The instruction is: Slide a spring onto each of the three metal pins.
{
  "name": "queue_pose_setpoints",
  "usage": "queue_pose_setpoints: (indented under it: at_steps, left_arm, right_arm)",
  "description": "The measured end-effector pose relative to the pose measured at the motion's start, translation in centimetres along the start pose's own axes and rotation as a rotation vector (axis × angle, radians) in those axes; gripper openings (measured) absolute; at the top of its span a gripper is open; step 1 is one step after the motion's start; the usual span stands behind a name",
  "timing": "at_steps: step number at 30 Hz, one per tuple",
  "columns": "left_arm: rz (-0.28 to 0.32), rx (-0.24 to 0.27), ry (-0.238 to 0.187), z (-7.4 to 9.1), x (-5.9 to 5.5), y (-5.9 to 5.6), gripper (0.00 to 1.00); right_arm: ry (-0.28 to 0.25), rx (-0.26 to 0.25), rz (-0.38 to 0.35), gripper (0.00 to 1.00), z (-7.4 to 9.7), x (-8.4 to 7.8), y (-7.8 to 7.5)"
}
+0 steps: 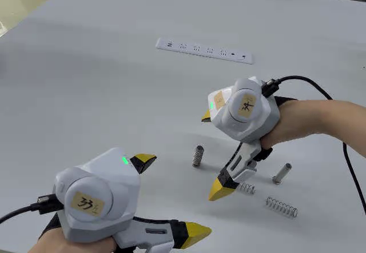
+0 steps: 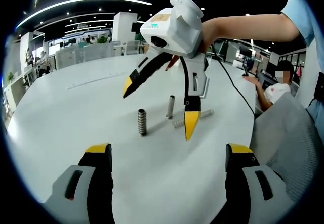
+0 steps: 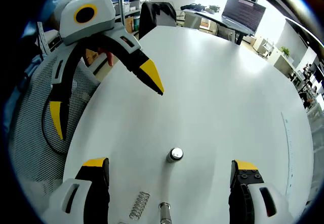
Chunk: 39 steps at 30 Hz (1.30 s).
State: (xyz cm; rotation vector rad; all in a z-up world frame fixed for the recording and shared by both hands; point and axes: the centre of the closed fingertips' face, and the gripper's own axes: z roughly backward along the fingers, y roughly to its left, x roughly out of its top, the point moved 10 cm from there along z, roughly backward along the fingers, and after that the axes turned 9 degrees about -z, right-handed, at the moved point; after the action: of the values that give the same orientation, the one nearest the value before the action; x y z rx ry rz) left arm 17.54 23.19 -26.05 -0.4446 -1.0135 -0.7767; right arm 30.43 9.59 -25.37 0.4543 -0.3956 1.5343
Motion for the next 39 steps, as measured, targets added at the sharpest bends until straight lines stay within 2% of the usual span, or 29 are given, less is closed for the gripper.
queue_pose_setpoints:
  at_steps: [4, 9, 13, 24, 39]
  left_arm:
    - [-0.007, -0.003, -0.001, 0.0, 0.1, 0.0, 0.91]
    - [-0.007, -0.006, -0.003, -0.1, 0.3, -0.2, 0.91]
    - [0.003, -0.008, -0.004, -0.2, 0.3, -0.2, 0.9]
    - [0.013, -0.022, 0.003, -0.4, 0.2, -0.5, 0.9]
    - [-0.012, -0.032, 0.015, -0.8, 0.8, 0.1, 0.9]
  right_arm:
    - [-0.053, -0.024, -0.062, 0.99, 0.7, -1.2, 0.2]
    - [-0.094, -0.05, -0.127, 0.99, 1.7, -2.9, 0.6]
    - [-0.109, -0.062, -0.17, 0.99, 2.6, -4.4, 1.1]
    - [-0.165, -0.147, -0.308, 0.99, 5.7, -9.0, 2.8]
    - [-0.225, -0.235, -0.437, 0.99, 8.7, -13.5, 6.1]
